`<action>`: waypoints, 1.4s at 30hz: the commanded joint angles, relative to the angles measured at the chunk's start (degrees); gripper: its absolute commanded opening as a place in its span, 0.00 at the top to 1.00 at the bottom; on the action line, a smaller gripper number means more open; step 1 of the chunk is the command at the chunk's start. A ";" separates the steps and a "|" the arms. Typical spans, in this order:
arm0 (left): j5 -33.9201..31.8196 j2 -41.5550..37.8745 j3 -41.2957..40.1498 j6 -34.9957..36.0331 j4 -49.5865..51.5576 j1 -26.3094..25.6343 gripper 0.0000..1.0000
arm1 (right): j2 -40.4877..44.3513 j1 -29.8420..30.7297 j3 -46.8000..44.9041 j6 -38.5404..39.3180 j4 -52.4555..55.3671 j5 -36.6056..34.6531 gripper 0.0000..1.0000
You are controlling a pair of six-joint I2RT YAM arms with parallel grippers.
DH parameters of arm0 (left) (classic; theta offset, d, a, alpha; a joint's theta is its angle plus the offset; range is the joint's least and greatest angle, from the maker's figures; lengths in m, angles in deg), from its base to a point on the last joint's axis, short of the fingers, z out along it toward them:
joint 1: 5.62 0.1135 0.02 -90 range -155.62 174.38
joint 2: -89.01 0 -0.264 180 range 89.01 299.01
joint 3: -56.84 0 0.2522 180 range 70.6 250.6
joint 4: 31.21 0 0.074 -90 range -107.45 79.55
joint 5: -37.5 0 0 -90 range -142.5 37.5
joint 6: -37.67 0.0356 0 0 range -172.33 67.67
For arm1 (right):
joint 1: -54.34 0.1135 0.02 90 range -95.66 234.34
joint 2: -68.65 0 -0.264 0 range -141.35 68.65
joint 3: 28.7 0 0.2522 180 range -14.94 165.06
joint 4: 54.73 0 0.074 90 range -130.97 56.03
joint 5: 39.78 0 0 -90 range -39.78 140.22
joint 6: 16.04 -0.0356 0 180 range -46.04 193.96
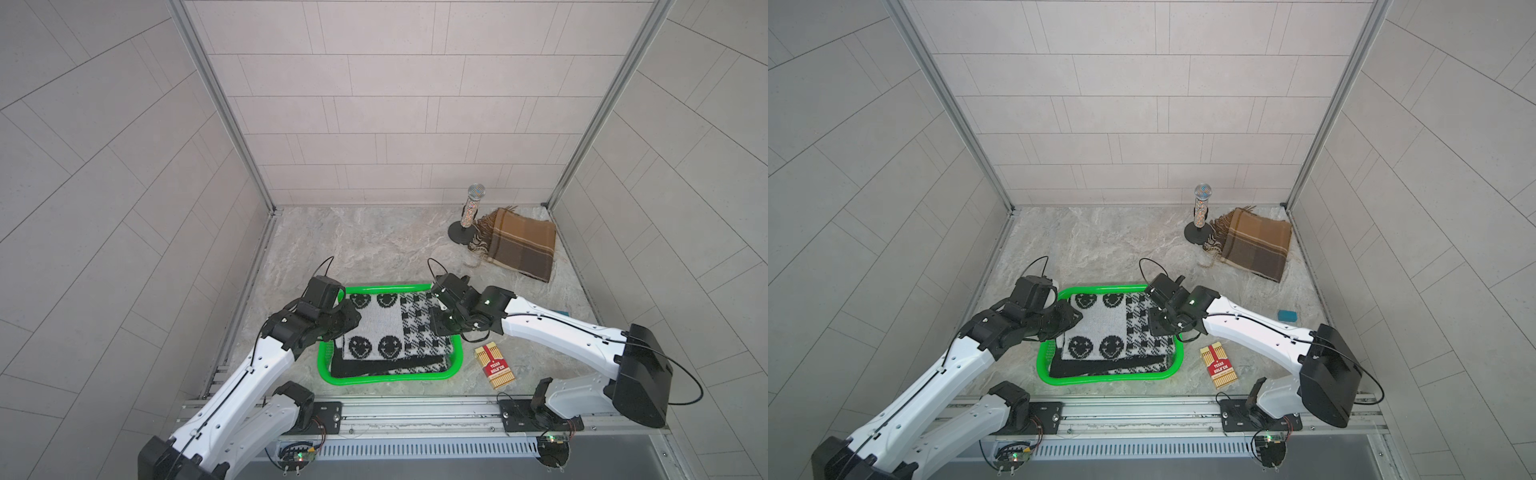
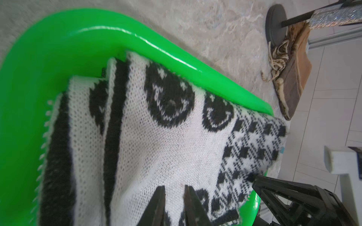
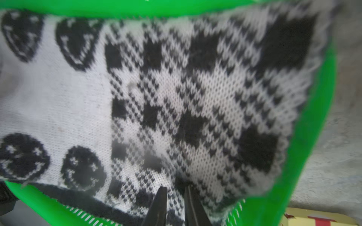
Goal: Put the folded scarf in the basket
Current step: Place the scarf in the basket, then move the scarf to the center of the board.
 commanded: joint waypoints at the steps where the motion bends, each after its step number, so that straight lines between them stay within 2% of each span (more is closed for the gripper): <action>1: -1.45 0.28 -3.35 0.33 -0.85 -0.17 0.82 | -0.59 0.18 -0.80 -1.14 -2.12 0.24 0.78; 4: -5.99 0.36 -5.82 1.20 -0.62 -0.19 0.84 | 2.19 0.19 -0.94 -1.02 -2.12 -1.71 0.76; 8: -6.91 0.78 -5.95 1.65 -0.73 -0.18 0.84 | 9.18 -0.75 -0.94 -1.09 -0.68 -8.14 0.70; 10: -7.76 0.25 -4.54 1.74 0.06 -0.16 0.84 | 13.12 -3.67 -1.32 -1.29 0.53 -9.83 0.69; 13: -9.63 -1.07 -0.34 2.27 2.80 -0.21 0.84 | 18.44 -11.64 -1.57 -1.14 2.96 -9.65 0.69; 17: -9.57 -0.47 6.99 2.09 4.39 -0.08 0.83 | 20.51 -27.27 -0.22 -0.74 4.32 -5.59 0.63; 21: -7.18 3.38 13.78 1.75 3.14 -0.08 0.82 | 13.59 -41.02 3.72 -1.79 1.30 -0.73 0.63; 24: -4.53 7.64 17.75 1.56 0.82 -0.15 0.82 | 5.70 -47.48 7.89 -4.53 -3.96 1.32 0.64; 27: -1.82 11.63 20.59 1.91 -1.36 -0.12 0.82 | -2.99 -51.46 13.95 -6.50 -7.87 1.81 0.64; 35: 2.26 15.64 21.98 2.61 -4.76 -0.15 0.83 | -26.78 -57.61 30.46 -6.89 -9.61 8.11 0.66; 42: 4.36 17.11 19.97 3.39 -6.94 -0.12 0.83 | -40.99 -58.98 39.05 -5.06 -6.38 10.39 0.67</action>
